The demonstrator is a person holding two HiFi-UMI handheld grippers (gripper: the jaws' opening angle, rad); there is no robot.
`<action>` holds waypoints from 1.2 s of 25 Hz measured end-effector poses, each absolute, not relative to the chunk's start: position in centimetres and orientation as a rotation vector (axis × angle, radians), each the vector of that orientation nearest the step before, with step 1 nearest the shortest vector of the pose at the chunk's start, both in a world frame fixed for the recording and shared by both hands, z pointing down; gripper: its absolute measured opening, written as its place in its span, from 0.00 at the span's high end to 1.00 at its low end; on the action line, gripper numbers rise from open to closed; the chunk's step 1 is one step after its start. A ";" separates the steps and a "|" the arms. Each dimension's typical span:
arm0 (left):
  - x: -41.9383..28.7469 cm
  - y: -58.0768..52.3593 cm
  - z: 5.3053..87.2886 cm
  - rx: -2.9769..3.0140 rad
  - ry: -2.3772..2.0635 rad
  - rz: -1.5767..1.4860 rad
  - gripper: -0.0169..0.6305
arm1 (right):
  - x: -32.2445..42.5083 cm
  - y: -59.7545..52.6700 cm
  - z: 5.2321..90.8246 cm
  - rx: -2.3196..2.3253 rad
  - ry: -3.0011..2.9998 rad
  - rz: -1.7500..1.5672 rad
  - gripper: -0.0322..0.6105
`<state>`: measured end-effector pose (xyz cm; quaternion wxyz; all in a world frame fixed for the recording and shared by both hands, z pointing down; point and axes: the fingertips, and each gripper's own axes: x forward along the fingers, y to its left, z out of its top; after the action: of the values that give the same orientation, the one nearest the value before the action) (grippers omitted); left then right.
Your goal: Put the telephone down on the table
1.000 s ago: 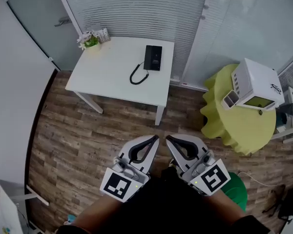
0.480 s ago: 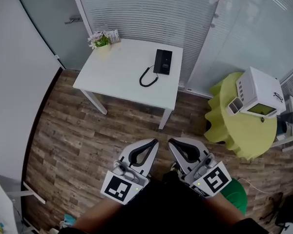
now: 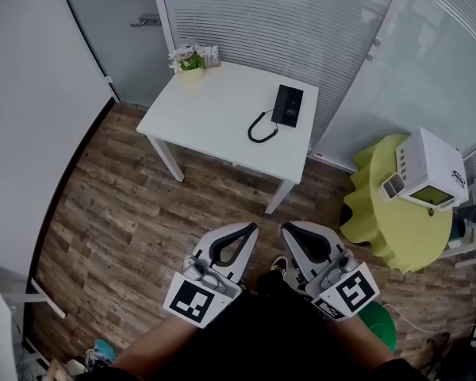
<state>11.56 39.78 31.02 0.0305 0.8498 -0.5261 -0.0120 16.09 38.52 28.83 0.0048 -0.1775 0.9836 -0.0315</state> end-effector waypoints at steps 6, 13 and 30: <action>10.3 38.1 31.4 2.580 -1.643 -0.049 0.96 | 14.8 37.1 28.9 -0.501 3.074 -0.093 0.91; 9.4 34.6 31.8 2.565 -1.657 -0.031 0.96 | 14.1 32.9 29.5 -0.487 3.071 -0.112 0.91; 10.1 21.5 32.4 2.527 -1.672 0.058 0.96 | 15.0 19.0 30.8 -0.482 3.073 -0.176 0.91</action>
<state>10.07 21.55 32.43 0.0556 0.8325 -0.5509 0.0192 15.01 19.01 30.80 0.0131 -0.1546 0.9863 -0.0564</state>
